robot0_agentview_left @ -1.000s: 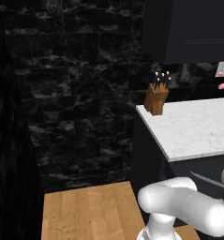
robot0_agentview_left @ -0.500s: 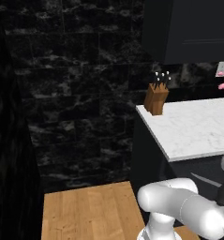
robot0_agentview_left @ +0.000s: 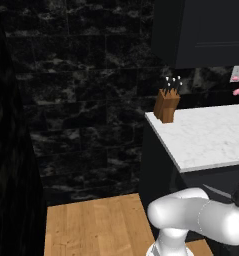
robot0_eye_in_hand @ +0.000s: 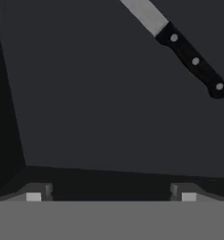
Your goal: Pick up the knife from the drawer and place it on the cutting board. Then place the meat from the plate to the cutting board.
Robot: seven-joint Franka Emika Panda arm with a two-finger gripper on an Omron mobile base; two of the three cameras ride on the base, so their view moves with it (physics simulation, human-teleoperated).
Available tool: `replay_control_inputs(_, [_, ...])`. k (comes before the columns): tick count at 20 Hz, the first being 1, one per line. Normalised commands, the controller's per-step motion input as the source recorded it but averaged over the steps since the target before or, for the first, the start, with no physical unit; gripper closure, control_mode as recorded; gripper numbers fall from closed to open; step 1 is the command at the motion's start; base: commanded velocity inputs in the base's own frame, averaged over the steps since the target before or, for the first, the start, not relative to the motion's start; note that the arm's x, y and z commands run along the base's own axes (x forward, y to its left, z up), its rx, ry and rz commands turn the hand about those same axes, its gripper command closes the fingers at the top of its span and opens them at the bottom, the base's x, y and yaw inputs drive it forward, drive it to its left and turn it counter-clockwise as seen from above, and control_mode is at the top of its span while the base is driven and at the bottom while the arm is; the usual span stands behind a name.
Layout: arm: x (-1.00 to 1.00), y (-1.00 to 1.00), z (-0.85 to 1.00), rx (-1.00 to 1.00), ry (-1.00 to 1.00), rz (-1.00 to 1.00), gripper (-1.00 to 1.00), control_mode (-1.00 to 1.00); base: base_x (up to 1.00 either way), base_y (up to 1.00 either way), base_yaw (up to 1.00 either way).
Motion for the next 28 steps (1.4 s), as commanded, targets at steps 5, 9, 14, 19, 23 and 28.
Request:
replay_control_inputs(5, [0.45, -0.23, -0.04, 0.01, -0.01, 0.09, -1.0, -1.0, 0.0, 0.0, 0.0])
replay_control_inputs(9, [0.08, -0.07, -0.4, 0.0, -0.09, 0.04, -1.0, -1.0, 0.0, 0.0, 0.0])
replay_control_inputs(14, [-0.46, 0.0, -0.3, -0.01, -0.35, 0.02, -1.0, -1.0, 0.0, 0.0, 0.0])
replay_control_inputs(19, [-0.06, 0.0, 0.0, -0.04, -0.27, 0.05, -1.0, -1.0, 0.0, 0.0, 0.0])
replay_control_inputs(23, [0.33, -0.17, 0.0, -0.01, -0.06, 0.08, -1.0, -1.0, 0.0, 0.0, 0.0])
replay_control_inputs(28, [0.42, -0.18, -0.06, 0.0, 0.01, 0.09, -1.0, -1.0, 0.0, 0.0, 0.0])
